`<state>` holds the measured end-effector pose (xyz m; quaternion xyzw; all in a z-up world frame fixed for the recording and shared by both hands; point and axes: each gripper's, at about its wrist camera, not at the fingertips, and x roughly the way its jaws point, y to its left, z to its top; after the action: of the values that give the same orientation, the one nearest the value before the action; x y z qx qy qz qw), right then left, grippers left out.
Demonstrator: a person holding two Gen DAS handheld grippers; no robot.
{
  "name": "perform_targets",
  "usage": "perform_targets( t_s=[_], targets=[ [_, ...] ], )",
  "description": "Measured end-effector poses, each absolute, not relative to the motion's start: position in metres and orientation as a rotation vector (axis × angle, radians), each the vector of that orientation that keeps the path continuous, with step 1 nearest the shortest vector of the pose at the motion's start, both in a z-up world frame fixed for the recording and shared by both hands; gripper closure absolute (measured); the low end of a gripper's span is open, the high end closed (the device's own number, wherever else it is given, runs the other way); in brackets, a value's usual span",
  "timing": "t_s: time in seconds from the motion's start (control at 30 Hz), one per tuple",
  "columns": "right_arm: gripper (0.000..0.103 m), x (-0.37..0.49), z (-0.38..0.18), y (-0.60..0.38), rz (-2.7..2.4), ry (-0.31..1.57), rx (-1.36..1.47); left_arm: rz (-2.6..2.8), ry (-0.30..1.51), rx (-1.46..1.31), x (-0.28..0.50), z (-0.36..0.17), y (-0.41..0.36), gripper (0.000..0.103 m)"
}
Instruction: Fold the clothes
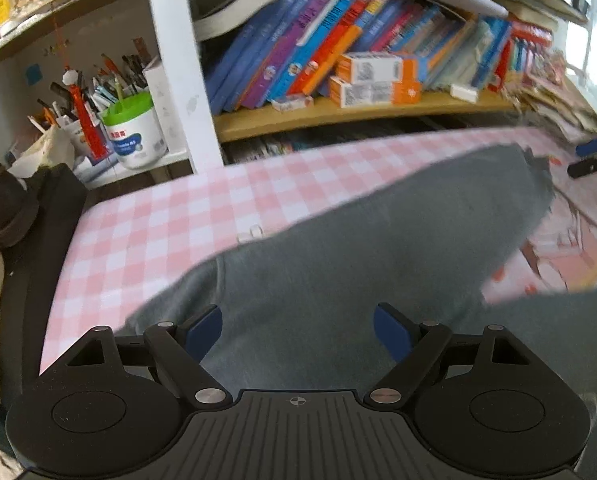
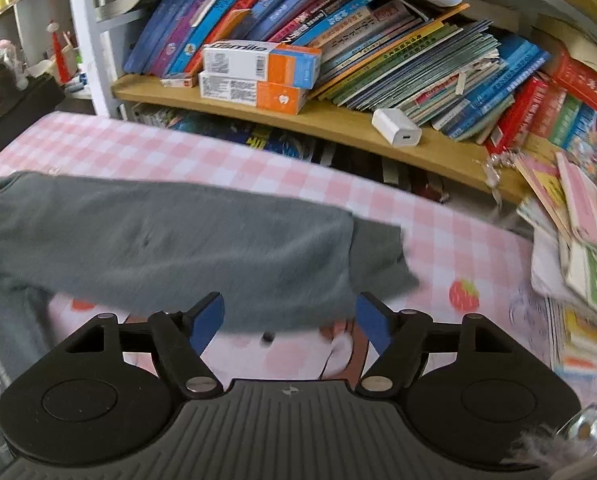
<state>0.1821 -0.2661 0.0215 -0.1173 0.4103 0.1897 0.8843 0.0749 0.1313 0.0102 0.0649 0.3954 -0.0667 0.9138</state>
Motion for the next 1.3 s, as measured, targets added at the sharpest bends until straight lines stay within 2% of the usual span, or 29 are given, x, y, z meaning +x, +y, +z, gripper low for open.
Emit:
perform_targets(
  t_s=[0.5,1.3],
  targets=[
    [0.032,0.294,0.001,-0.258,0.429,0.882,-0.371,-0.09,0.875,0.161,0.154,-0.002,0.146,0.018],
    [0.034,0.342,-0.037,-0.261,0.536,0.997,-0.338,-0.186,1.013,0.142,0.189,-0.04,0.161,0.018]
  ],
)
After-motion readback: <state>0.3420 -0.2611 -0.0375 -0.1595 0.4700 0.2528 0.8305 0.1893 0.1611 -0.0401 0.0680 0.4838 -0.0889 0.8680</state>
